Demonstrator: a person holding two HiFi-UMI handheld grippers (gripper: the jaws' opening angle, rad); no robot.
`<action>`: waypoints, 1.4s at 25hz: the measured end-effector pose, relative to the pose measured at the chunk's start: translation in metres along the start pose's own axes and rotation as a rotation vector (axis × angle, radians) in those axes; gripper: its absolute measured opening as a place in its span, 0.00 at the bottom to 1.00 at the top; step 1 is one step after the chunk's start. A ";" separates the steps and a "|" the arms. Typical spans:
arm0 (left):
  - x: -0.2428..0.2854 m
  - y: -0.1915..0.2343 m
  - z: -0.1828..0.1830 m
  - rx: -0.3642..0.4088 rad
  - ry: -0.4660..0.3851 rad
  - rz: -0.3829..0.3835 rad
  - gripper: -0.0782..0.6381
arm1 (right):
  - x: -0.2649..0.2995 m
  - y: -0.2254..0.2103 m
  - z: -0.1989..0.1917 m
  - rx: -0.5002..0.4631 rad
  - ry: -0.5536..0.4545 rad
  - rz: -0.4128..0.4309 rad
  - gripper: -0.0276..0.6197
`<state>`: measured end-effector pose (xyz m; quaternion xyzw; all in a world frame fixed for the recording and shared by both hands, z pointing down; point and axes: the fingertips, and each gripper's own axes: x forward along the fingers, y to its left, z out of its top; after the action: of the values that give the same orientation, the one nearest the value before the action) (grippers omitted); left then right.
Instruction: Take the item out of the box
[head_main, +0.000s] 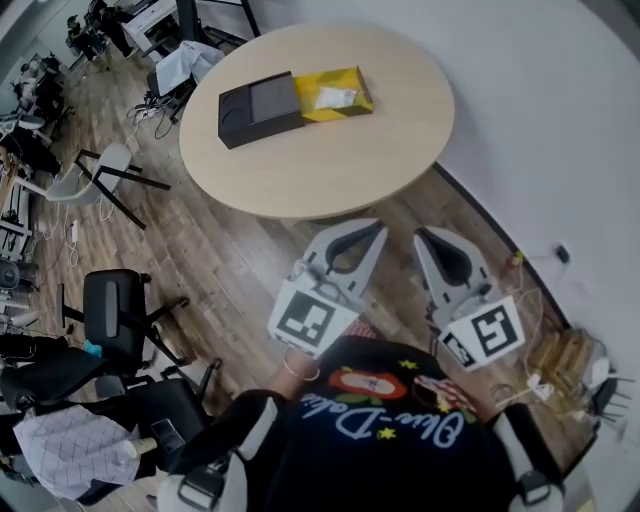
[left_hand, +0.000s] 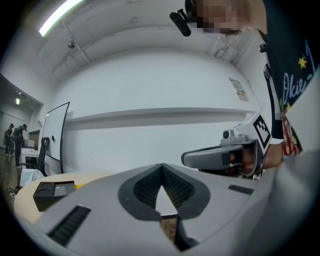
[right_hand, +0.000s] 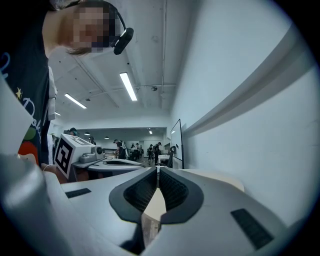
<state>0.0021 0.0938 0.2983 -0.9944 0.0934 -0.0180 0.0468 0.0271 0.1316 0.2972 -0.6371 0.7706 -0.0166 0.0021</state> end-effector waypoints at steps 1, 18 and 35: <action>0.002 0.005 -0.001 0.003 -0.005 -0.005 0.10 | 0.006 -0.001 -0.001 0.001 -0.003 -0.003 0.04; 0.006 0.061 -0.014 -0.028 -0.017 -0.036 0.10 | 0.059 -0.009 -0.009 0.009 0.032 -0.050 0.04; 0.008 0.096 -0.026 -0.055 0.013 0.078 0.10 | 0.092 -0.035 -0.005 0.009 0.031 0.009 0.04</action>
<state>-0.0087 -0.0045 0.3149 -0.9908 0.1327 -0.0199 0.0195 0.0444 0.0346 0.3053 -0.6332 0.7734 -0.0300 -0.0068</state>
